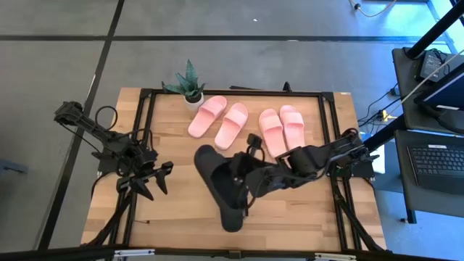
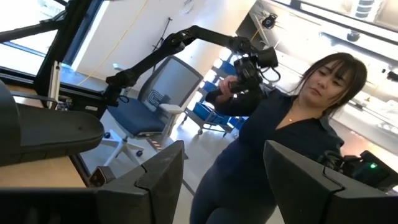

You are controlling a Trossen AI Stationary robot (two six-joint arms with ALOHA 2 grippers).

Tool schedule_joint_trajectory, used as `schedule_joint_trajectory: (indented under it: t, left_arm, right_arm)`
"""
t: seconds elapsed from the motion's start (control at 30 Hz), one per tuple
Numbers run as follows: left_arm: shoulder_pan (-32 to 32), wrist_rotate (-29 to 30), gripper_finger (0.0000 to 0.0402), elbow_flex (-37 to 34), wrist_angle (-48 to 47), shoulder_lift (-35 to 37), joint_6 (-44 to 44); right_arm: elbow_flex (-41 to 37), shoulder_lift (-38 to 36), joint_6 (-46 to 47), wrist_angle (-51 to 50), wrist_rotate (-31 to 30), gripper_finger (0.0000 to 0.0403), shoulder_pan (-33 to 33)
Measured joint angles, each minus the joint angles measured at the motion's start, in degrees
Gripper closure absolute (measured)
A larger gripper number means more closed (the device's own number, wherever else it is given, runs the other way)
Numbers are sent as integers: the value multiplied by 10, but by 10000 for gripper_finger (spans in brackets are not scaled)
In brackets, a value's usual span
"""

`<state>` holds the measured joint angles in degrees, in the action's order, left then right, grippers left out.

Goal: Pick and place slides into the shelf
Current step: Put the black slide on the shelf

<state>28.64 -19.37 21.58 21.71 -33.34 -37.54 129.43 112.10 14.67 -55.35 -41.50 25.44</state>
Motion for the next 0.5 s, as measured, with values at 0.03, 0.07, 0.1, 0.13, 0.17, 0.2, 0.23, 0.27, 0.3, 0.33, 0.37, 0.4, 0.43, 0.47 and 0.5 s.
schedule_joint_trajectory:
  t: [0.03,0.07,0.1,0.13,0.17,0.2,0.23,0.27,0.3,0.33,0.37,0.4,0.43,0.47,0.5]
  left_arm:
    - [0,2,191,0,0,0,-5]
    - [0,7,191,0,0,0,-10]
    - [0,16,191,0,0,0,-16]
    - [0,29,191,0,0,0,-26]
    - [-3,44,191,0,0,0,-37]
    - [-6,58,191,0,0,0,-46]
    - [-11,65,191,0,0,0,-52]
    - [-16,65,191,0,0,0,-53]
    - [-20,63,191,0,0,-1,-51]
    - [-24,62,191,0,0,-1,-43]
    - [-27,62,191,0,1,-1,-36]
    - [-30,64,191,0,2,1,-29]
    - [-33,64,191,0,2,4,-26]
    - [-35,64,191,0,4,7,-26]
    - [-36,65,191,0,8,9,-26]
  right_arm:
    - [0,4,-7,5,0,390,0]
    - [0,10,-17,10,0,390,0]
    - [0,17,-28,12,0,390,0]
    - [0,23,-37,12,1,390,0]
    - [-1,30,-46,12,2,390,0]
    - [-1,35,-49,13,5,390,0]
    - [-1,39,-49,12,9,390,0]
    - [-1,44,-49,12,13,390,0]
    - [-1,47,-48,14,15,390,0]
    - [-1,49,-48,13,20,390,0]
    - [-1,52,-48,11,25,390,0]
    - [-1,55,-48,13,26,390,0]
    - [-1,57,-48,13,27,390,0]
    - [-1,57,-48,11,28,390,0]
    - [-1,57,-47,12,28,390,0]
